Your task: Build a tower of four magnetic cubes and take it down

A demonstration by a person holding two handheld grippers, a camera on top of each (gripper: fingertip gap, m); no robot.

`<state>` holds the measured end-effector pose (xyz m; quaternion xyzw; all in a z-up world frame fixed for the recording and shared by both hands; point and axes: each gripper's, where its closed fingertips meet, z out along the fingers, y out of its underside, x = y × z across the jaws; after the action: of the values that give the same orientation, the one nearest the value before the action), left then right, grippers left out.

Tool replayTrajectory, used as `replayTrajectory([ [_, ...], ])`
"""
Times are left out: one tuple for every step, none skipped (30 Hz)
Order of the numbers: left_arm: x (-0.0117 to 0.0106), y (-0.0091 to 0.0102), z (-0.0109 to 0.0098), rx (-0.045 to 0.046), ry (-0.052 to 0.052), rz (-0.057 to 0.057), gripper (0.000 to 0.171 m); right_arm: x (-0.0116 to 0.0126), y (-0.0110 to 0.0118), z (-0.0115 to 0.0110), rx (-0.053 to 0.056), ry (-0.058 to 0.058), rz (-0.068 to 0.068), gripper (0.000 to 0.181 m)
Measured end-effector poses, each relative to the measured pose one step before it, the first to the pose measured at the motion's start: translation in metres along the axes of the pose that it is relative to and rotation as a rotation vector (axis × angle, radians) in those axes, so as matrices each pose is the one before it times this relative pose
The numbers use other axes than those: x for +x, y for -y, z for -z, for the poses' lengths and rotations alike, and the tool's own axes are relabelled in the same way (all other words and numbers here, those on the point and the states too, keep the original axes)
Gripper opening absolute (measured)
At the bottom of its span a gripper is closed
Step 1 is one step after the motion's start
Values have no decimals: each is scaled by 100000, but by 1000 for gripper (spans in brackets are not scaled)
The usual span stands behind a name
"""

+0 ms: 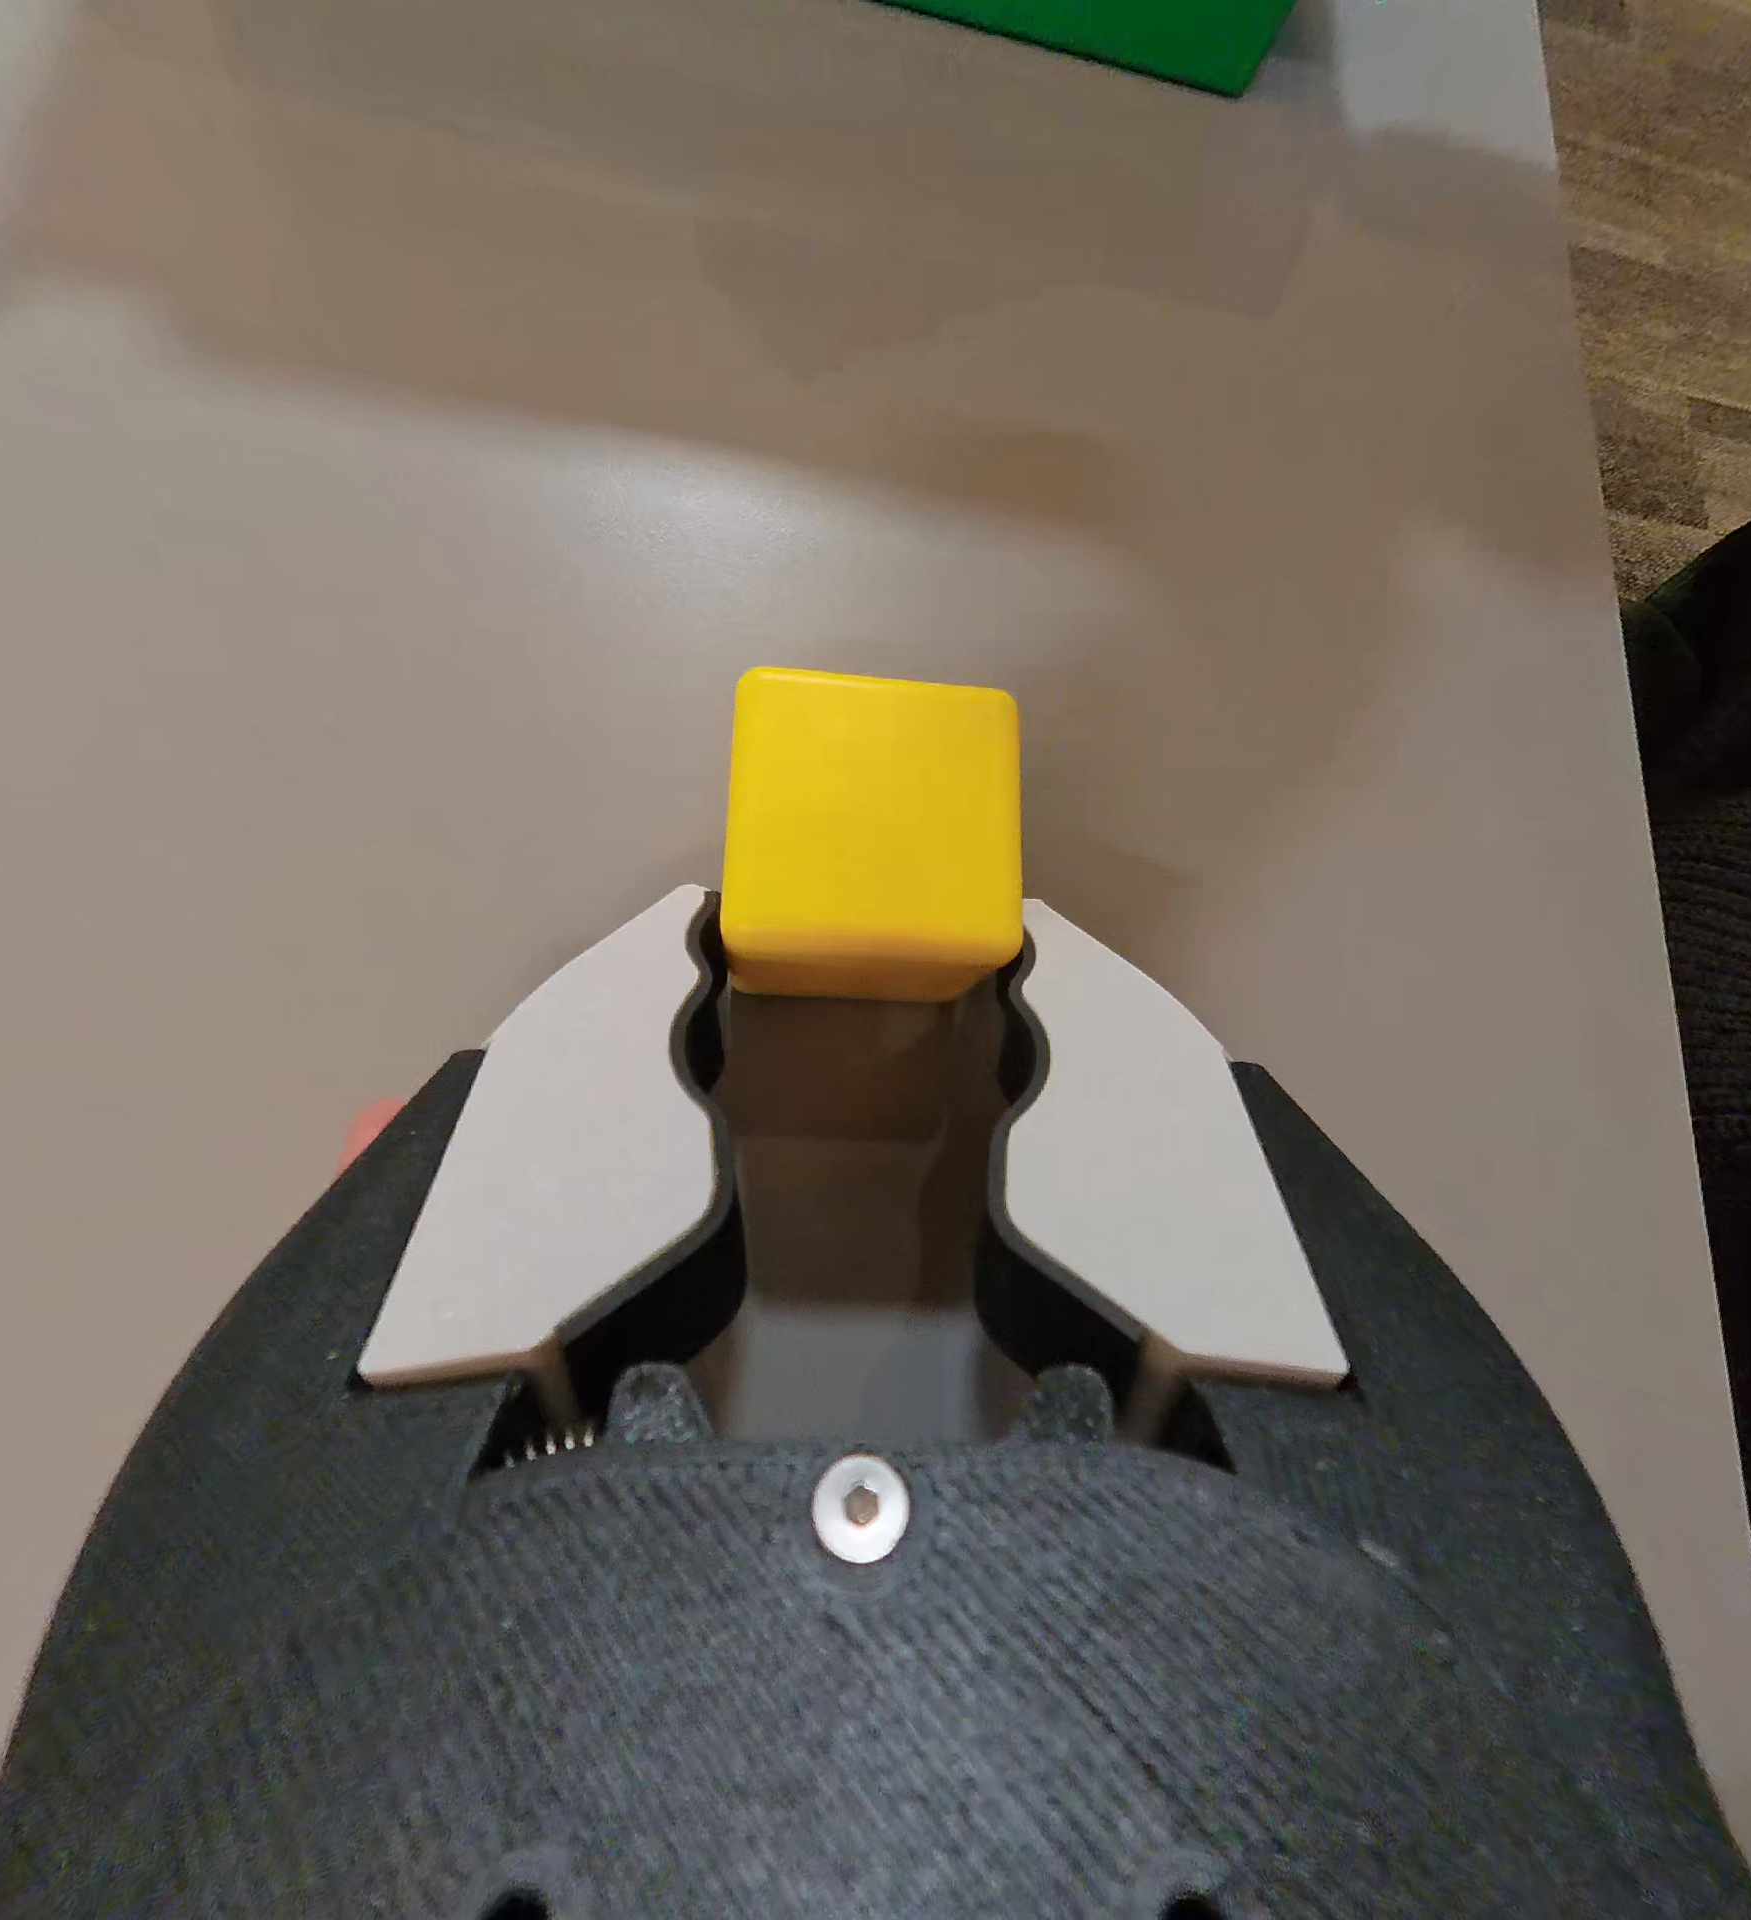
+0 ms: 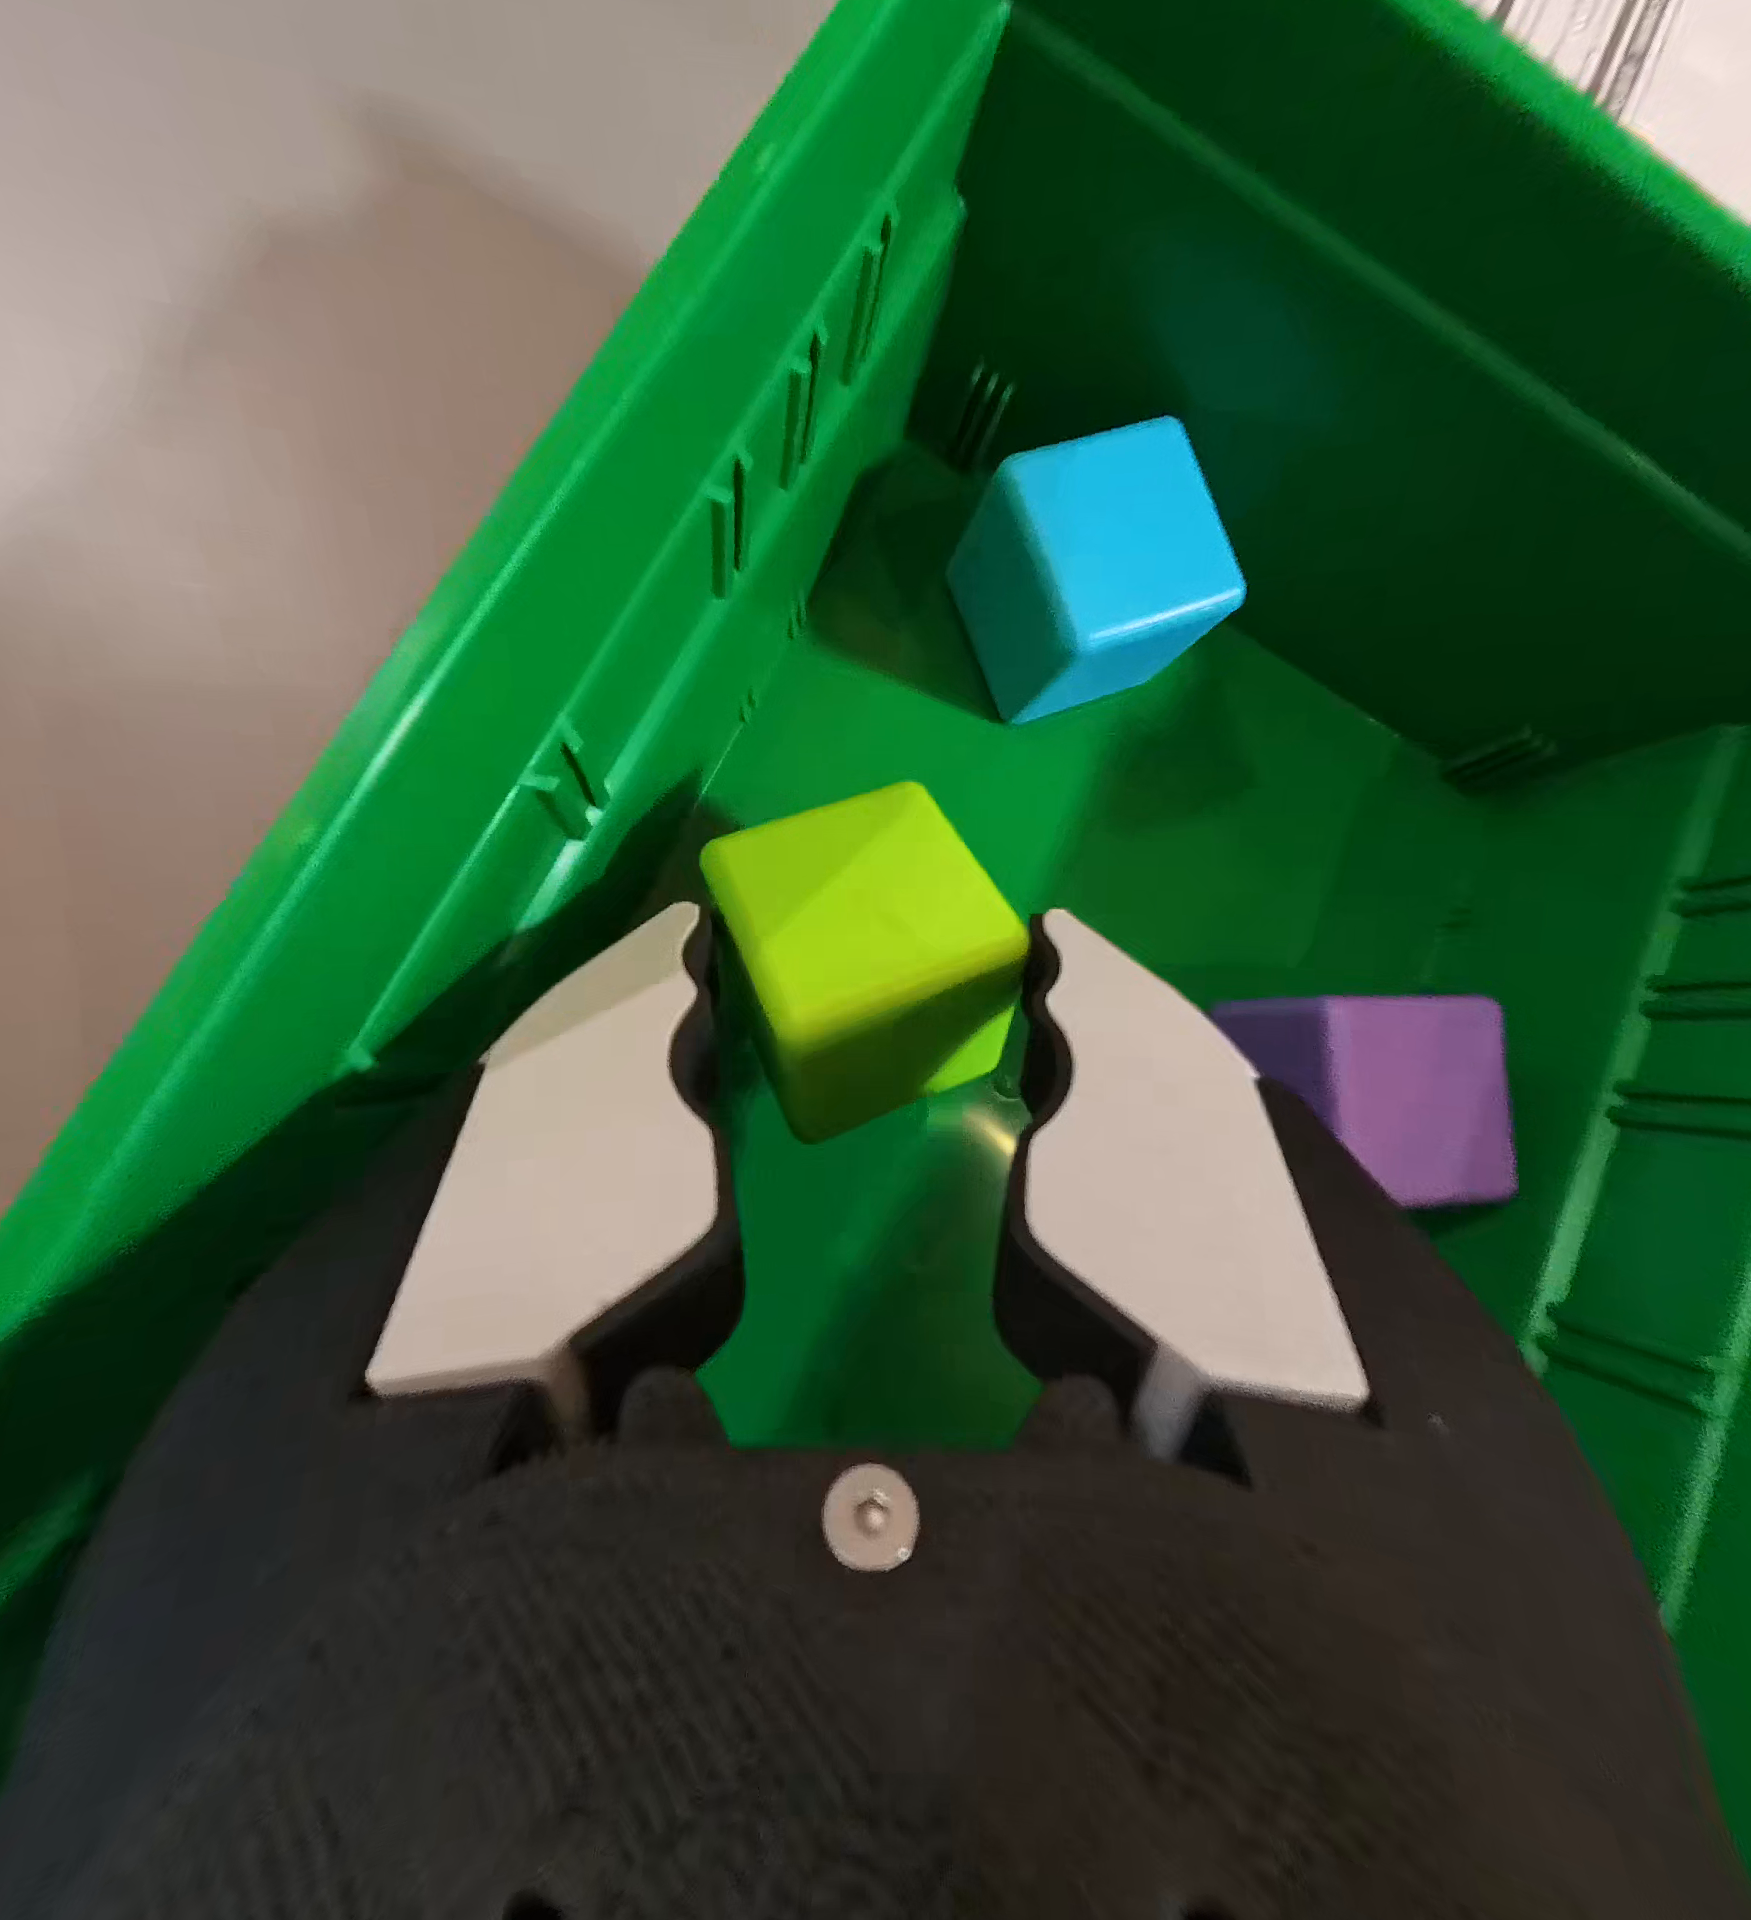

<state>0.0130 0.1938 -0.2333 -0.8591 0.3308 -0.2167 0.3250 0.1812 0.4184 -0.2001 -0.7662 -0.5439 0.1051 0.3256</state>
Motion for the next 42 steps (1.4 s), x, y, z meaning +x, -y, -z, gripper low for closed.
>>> replayTrajectory([
  [-8,-10,-3,-35,-38,36,50,-142,-131,-290,-628,593,9,58],
  [-2,-13,-8,-126,22,35,50,-122,-129,-234,-634,421,239,58],
  [2,-19,-19,-145,-8,-35,50,-86,-102,-177,-585,52,693,56],
  [2,-12,-11,-105,35,-77,50,13,31,-70,302,-727,818,55],
  [-6,-2,-3,-47,67,-62,50,45,55,28,391,-868,749,55],
  [7,2,-4,-21,0,8,50,108,60,92,314,-1151,653,55],
  [-7,-8,-4,-18,-41,37,50,166,75,183,521,-1550,809,57],
  [3,2,-2,-32,-55,48,50,191,84,254,664,-1431,947,58],
  [-4,-13,-1,-53,-59,60,50,132,68,276,522,-781,684,58],
  [-3,1,-2,-34,-21,25,50,102,30,277,200,-151,122,59],
  [-3,3,-3,-22,-20,22,50,128,0,290,-203,-60,-308,62],
  [-2,-8,-6,-9,5,-2,50,163,38,374,-253,-92,-14,65],
  [-9,-1,1,-9,52,-33,50,391,210,558,381,-1469,407,66],
  [1,-3,-1,-15,73,-49,50,526,493,786,1767,-2479,439,66],
  [-3,0,-6,-26,137,-90,50,428,818,965,3227,-1830,26,66],
  [-8,-3,-4,-43,164,-111,50,169,1177,1110,4734,-369,-724,66],
  [-9,-6,0,-77,94,-55,50,-165,1554,1156,6325,1033,-1565,65],
  [-10,-16,-18,-140,4,14,50,-610,1879,1102,7767,2614,-2202,65],
  [8,12,4,36,-44,17,50,-1129,2027,910,8407,4485,-2446,65],
  [5,1,3,40,-70,39,50,-1572,1967,627,7796,5567,-2152,66],
  [-8,6,-4,0,4,-3,50,-1796,1710,251,6163,5457,-1436,68],
  [-3,-13,-6,-34,97,-42,50,-1937,1324,-118,4275,5208,-561,70],
  [-42,-6,-3,-116,406,-40,50,-2118,963,-476,3056,5480,-103,72],
  [-59,-24,-14,-101,681,169,51,-2172,611,-795,2093,5542,28,75],
  [-25,-2,2,32,411,305,53,-2121,183,-1061,446,5192,468,77],
  [42,1,23,140,-145,398,55,-1974,-154,-1247,-621,4692,896,78],
  [28,-2,43,273,-328,560,58,-1714,-477,-1358,-1823,3665,1695,80],
  [18,17,54,409,-422,618,60,-1383,-712,-1385,-2836,2453,2622,82],
  [-32,17,67,442,-261,805,61,-1014,-904,-1321,-3892,1327,3794,83],
  [-10,29,64,511,-523,833,61,-663,-905,-1185,-3983,154,3741,84],
  [31,33,72,489,-822,638,62,-525,-757,-1048,-3035,115,2600,84],
  [64,0,58,355,-863,379,63,-556,-626,-915,-2102,938,1803,84],
  [72,-6,59,217,-696,179,64,-576,-491,-787,-1049,1682,582,84],
  [79,-37,41,62,-586,-51,65,-553,-435,-720,-381,2405,-700,84],
  [113,-58,34,-107,-592,-370,66,-456,-490,-637,-856,2644,-1055,84],
  [79,-63,33,-181,-305,-418,67,-277,-492,-570,-989,2121,-662,84],
  [14,-56,17,-164,194,-205,67,-85,-562,-486,-1509,1272,586,83],
  [-70,-54,31,-72,806,210,67,113,-755,-370,-3366,-52,2021,82],
  [-159,-47,50,72,1341,718,66,185,-782,-265,-4159,-914,2869,82],
  [-202,-19,62,243,1453,1098,65,71,-558,-161,-3020,-553,2667,81],
  [-51,-18,59,347,302,756,65,-69,-221,-105,-1031,131,1647,79],
  [36,-22,75,303,-123,465,66,-188,23,-94,573,1000,529,78],
])
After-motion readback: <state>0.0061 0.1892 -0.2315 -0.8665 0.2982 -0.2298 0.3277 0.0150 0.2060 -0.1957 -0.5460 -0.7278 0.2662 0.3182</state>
